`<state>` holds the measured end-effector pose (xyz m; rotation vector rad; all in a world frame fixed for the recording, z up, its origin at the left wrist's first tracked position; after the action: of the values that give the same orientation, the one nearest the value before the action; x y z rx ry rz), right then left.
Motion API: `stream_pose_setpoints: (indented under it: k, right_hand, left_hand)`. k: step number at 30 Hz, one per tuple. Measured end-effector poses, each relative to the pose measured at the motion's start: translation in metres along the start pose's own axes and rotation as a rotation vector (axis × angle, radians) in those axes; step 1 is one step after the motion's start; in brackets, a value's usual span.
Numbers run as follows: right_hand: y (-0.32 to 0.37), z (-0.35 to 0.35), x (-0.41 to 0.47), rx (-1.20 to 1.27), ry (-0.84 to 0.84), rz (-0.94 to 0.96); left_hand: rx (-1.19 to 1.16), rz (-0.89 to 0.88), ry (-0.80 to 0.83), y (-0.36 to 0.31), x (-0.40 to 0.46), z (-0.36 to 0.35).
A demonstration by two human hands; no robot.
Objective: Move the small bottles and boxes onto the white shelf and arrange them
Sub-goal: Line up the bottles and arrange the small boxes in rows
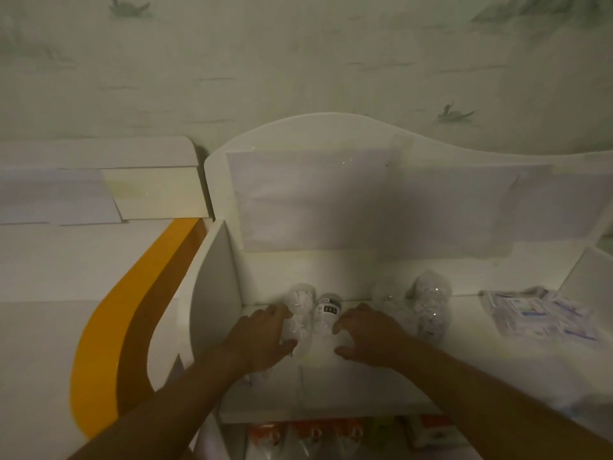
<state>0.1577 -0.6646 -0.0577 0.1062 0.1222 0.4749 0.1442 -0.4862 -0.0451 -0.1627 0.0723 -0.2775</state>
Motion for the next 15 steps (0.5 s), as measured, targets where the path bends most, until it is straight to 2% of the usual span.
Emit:
stream_pose_setpoints:
  k: [7,11,15]
  right_hand:
    - [-0.008,0.025,0.016,0.059,-0.145,0.018]
    - [-0.008,0.022,0.027,0.105,-0.136,0.039]
    - [-0.007,0.003,0.039,0.141,-0.041,0.032]
  left_hand:
    - [-0.004,0.07,-0.06,0.001,0.011,0.022]
    - [0.035,0.104,-0.047,-0.001,0.019,0.024]
    - [0.043,0.149,-0.01,-0.004,0.036,0.021]
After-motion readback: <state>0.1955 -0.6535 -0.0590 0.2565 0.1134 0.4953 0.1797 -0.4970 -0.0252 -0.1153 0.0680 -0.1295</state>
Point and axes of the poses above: each hand's wrist, its own x-axis towards the middle knuckle, its own z-axis out of the back of the hand, y = z × x, the point moved 8 cm from there along x, towards the middle knuckle, and after that the axes turned 1 degree about -y, right-handed, at the moved point
